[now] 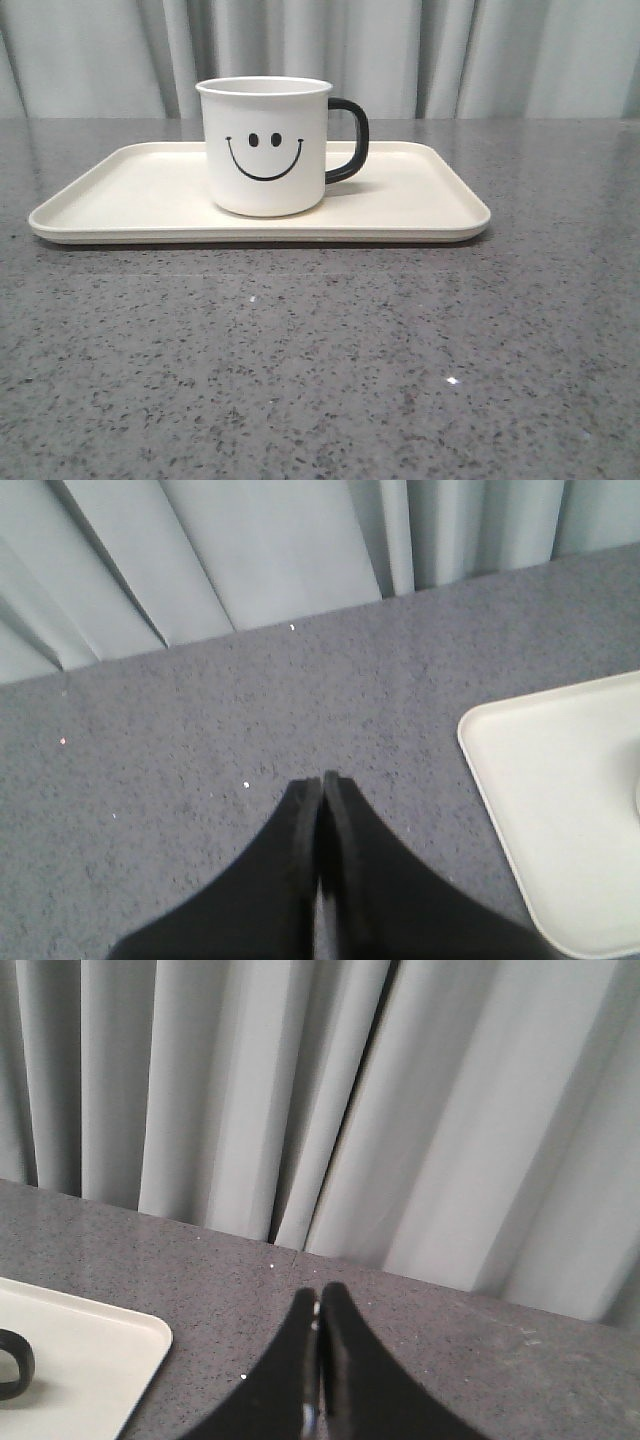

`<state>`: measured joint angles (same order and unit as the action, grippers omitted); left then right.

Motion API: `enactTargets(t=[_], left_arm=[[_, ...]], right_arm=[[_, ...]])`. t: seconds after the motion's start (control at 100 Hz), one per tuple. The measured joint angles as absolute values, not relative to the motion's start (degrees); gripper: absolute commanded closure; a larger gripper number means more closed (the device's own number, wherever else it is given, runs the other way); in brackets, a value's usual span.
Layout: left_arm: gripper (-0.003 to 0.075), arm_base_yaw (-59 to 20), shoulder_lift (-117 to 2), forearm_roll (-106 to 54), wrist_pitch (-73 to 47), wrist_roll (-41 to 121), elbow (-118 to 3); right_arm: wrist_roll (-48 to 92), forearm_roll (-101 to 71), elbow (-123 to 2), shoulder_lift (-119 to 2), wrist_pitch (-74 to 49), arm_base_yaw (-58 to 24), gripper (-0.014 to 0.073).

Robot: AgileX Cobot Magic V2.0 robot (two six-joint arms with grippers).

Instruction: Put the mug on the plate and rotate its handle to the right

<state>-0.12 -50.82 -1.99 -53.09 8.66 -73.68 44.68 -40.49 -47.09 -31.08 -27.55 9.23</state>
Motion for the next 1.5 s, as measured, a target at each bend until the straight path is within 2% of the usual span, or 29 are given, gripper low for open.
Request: enactTargets(t=[0.14, 0.35, 0.61, 1.03, 1.26, 1.5], left_arm=[[0.0740, -0.1, -42.6, -2.4, -40.0, 9.4, -62.3], [0.0740, -0.1, -26.2, -3.2, -17.8, 10.4, -36.8], [0.0740, -0.1, -10.3, -6.0, -8.9, 10.5, -14.6], [0.0740, -0.1, -0.5, -7.3, -1.8, 10.6, -0.1], [0.0740, -0.1, 0.2, -7.3, 2.2, 10.6, 0.1], [0.0740, -0.1, 0.2, -7.7, 1.2, 10.6, 0.1]], right_arm=[[44.7, -40.5, -47.1, -31.1, -27.6, 9.2, 0.0663], [44.7, -40.5, -47.1, -31.1, -27.5, 9.2, 0.0663], [44.7, -40.5, -47.1, -31.1, -27.5, 9.2, 0.0663], [44.7, -40.5, -47.1, -31.1, -27.5, 9.2, 0.0663], [44.7, -40.4, -47.1, -31.1, -27.5, 9.2, 0.0663], [44.7, -40.4, -47.1, -31.1, -27.5, 9.2, 0.0663]])
